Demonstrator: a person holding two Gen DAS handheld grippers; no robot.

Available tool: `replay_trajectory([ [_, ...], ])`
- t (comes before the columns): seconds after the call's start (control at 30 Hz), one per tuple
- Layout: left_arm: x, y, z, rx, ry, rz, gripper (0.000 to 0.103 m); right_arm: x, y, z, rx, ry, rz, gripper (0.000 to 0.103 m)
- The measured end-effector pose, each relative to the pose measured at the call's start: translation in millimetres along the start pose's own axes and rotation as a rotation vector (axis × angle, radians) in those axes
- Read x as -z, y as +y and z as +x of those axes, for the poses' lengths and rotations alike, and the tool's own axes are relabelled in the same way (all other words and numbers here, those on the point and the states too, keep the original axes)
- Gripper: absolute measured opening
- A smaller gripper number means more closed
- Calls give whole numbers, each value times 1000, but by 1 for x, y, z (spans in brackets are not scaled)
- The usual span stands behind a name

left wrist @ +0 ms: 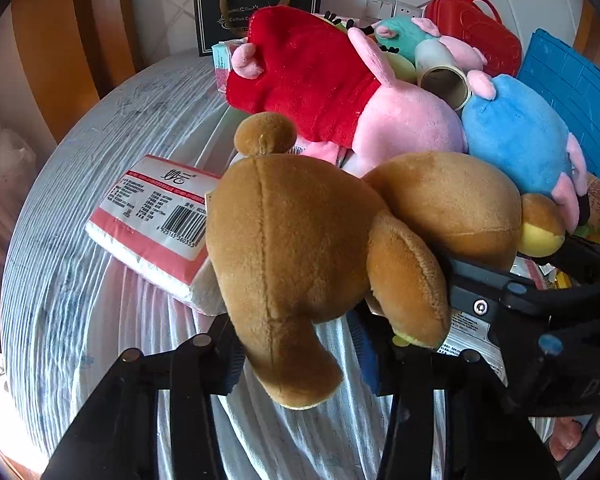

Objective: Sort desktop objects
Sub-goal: 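Grasp the brown teddy bear with the left tool while the right tool grips it too, then lift the brown teddy bear with both tools over the blue crate and release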

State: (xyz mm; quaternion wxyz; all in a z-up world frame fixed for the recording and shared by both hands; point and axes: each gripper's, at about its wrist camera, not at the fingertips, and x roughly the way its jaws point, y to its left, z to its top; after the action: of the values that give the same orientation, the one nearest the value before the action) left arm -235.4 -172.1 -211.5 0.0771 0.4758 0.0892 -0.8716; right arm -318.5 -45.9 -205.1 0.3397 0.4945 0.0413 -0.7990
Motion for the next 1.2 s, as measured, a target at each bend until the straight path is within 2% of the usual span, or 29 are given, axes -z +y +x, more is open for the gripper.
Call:
replay_trajectory([
  [0.1, 1, 1, -13, 16, -18, 10, 40, 3, 8, -10, 21, -26, -15, 85],
  [0.23, -1, -1, -45, 24, -85, 33, 40, 2, 14, -35, 1, -77, -9, 85],
  [0.5, -34, 1, -112, 22, -237, 87, 40, -20, 35, -95, -16, -229, -21, 85],
  [0.67, -51, -10, -149, 37, -338, 135, 40, -33, 48, -139, 10, -338, -40, 85],
  [0.93, -79, -48, -190, 137, -458, 221, 40, -41, 48, -210, 125, -489, -37, 85],
  [1.2, -98, -124, -203, 249, -508, 303, 40, -33, 4, -271, 249, -567, 16, 85],
])
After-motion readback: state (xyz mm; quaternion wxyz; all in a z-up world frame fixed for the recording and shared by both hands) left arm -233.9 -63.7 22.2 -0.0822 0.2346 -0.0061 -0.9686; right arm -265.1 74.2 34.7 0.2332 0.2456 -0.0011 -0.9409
